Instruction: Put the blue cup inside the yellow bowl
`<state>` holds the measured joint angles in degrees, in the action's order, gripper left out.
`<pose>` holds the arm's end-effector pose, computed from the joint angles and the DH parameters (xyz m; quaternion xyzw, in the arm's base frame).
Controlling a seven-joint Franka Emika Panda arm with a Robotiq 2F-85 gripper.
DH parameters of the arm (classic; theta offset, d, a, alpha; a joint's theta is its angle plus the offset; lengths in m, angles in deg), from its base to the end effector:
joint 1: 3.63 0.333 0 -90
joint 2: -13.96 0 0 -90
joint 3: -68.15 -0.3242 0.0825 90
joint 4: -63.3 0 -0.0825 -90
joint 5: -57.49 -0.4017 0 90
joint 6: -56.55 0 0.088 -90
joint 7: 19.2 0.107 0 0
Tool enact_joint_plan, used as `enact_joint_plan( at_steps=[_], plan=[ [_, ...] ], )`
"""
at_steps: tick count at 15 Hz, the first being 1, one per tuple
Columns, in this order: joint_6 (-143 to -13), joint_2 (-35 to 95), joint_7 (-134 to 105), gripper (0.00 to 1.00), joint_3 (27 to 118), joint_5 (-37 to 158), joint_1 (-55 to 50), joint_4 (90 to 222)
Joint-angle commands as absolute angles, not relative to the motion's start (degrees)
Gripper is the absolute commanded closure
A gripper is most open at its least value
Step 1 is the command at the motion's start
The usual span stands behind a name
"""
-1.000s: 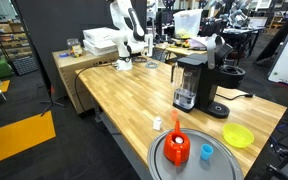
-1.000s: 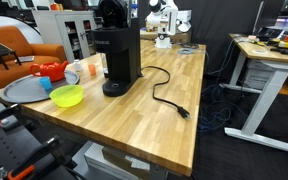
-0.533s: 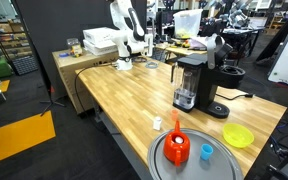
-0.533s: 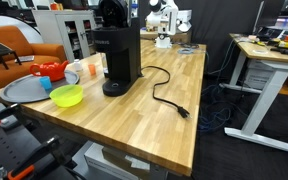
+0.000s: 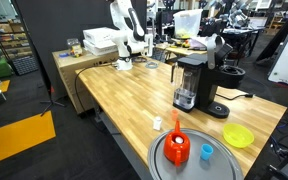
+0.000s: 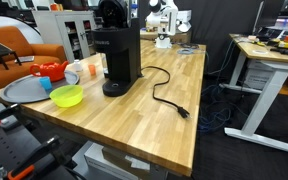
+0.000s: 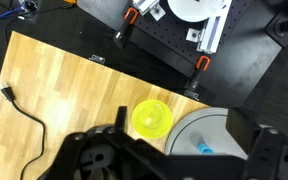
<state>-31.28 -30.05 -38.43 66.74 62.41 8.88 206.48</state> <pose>0.3020 0.0662 0.5192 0.9530 0.2819 -0.1012 0.0464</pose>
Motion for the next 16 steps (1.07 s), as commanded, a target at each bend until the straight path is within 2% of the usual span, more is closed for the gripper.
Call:
enact_joint_plan(
  at_steps=[1, 9, 16],
  plan=[
    [-31.2, -30.01, -38.46, 0.0, 66.67, 62.38, 8.81, 206.39],
    [-34.46, -29.44, -37.13, 0.0, 65.4, 58.52, 10.51, 204.53],
    [-38.12, -25.8, -35.46, 0.0, 59.43, 55.95, 14.06, 204.17]
  ],
)
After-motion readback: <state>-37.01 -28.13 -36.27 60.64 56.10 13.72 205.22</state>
